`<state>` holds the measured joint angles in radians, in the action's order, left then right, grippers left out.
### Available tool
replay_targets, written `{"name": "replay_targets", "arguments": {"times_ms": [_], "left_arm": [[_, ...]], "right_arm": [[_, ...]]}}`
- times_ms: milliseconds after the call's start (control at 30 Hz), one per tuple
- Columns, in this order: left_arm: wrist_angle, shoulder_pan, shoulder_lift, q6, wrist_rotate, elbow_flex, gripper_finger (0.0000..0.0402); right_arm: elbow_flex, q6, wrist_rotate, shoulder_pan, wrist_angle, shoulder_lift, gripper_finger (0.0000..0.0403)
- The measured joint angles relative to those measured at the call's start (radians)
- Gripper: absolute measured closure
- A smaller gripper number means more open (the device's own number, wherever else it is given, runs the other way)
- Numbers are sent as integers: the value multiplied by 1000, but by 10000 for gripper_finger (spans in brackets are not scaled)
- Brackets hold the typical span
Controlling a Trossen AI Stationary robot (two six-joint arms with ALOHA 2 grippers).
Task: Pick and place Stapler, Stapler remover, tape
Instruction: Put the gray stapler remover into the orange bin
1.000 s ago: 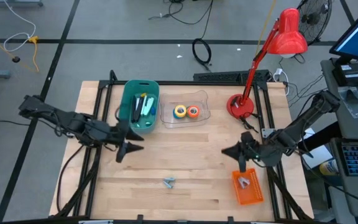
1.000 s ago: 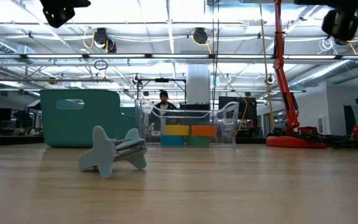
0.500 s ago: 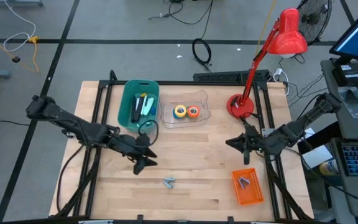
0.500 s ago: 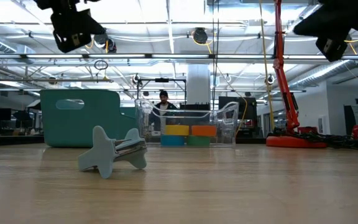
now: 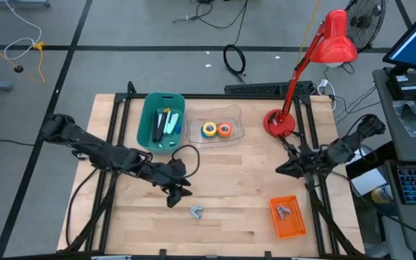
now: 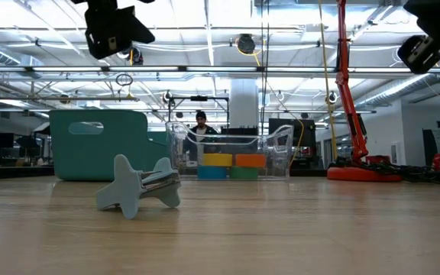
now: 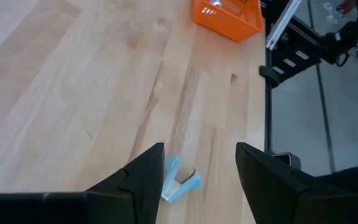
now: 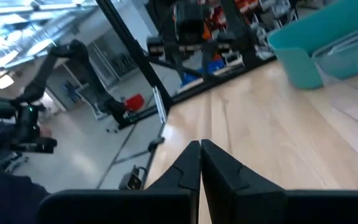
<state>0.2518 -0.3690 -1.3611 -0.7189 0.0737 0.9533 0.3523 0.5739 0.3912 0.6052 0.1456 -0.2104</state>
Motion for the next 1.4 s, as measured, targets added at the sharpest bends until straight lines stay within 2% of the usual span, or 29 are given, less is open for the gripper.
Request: {"name": "replay_targets", "arguments": {"times_ms": [167, 367, 533, 667, 1100, 1400], "left_arm": [[13, -37, -72, -3, 11, 56, 199], [16, -68, -200, 1, 17, 98, 199], [13, -70, -315, 146, 17, 144, 199], [17, -57, -386, 234, -25, 150, 199], [20, 16, -438, 386, -152, 152, 199], [9, 35, -470, 404, -176, 151, 199]], "right_arm": [[-17, -22, 2, 0, -6, 68, 399], [-36, -22, 2, 0, -7, 78, 399], [-56, -11, 3, 0, -7, 78, 399], [-60, 15, 1, 0, -7, 78, 399], [-60, 35, -2, 0, -11, 77, 399], [-60, 35, -2, 0, -10, 77, 399]]}}
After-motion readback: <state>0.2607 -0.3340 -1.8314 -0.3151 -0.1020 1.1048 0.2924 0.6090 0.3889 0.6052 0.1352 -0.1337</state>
